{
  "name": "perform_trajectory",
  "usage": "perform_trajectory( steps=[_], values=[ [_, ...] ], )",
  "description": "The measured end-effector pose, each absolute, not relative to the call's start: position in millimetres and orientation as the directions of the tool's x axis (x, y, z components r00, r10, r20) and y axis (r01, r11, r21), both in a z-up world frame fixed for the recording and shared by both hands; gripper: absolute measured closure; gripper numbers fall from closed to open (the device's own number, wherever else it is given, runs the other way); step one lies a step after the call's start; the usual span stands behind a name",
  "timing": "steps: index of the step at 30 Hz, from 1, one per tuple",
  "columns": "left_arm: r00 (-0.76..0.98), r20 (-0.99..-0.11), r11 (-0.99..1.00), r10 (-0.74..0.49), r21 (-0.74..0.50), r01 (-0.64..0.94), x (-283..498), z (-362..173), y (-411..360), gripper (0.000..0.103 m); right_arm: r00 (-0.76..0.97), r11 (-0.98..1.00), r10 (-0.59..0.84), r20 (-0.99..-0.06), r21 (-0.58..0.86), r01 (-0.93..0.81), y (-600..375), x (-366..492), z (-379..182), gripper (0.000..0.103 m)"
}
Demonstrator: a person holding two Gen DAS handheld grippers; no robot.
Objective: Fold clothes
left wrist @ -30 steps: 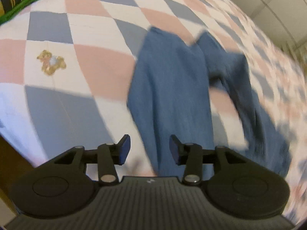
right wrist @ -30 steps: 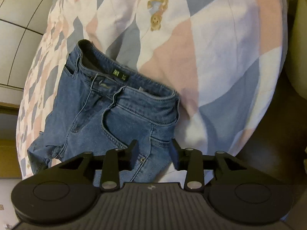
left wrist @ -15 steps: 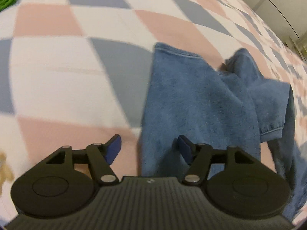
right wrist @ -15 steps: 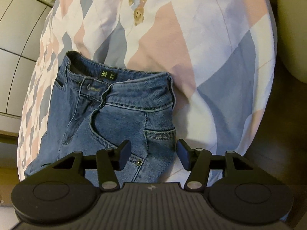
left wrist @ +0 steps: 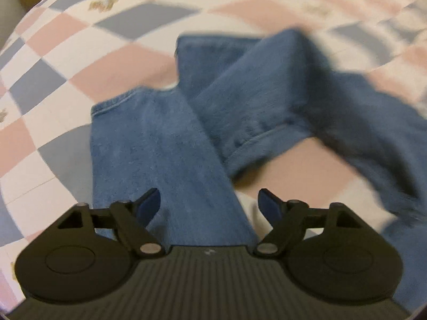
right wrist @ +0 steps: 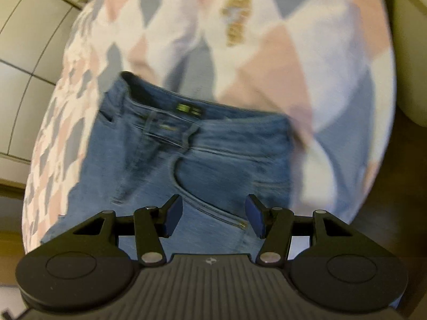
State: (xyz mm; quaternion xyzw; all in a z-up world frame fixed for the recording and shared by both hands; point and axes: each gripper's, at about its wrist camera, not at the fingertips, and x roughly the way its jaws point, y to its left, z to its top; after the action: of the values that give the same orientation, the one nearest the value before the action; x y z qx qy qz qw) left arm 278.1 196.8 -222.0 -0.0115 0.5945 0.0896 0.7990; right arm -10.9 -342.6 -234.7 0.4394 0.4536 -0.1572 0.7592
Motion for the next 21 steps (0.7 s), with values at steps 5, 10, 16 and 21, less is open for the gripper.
perform_trajectory(
  steps=[5,10,16,21],
  values=[
    [0.381,-0.924,0.962,0.033,-0.074,-0.261,254,-193,242,0.095,0.513,0.57,0.141,-0.847,0.493,0.657,-364,-7,-236,0.043],
    [0.625,-0.778,0.89,0.062,-0.24,-0.388,146,-80,345,0.095,0.486,0.565,0.146,-0.862,0.475,0.674,-375,1,-241,0.043],
    [0.427,-0.877,0.741,0.221,-0.133,-0.658,3,-117,412,0.089,0.451,0.642,0.18,-0.874,0.451,0.62,-360,22,-234,0.044],
    [0.108,-0.982,0.58,0.156,0.003,-0.815,-65,-222,421,0.088,0.41,0.695,0.205,-0.889,0.427,0.578,-346,33,-234,0.044]
  ],
)
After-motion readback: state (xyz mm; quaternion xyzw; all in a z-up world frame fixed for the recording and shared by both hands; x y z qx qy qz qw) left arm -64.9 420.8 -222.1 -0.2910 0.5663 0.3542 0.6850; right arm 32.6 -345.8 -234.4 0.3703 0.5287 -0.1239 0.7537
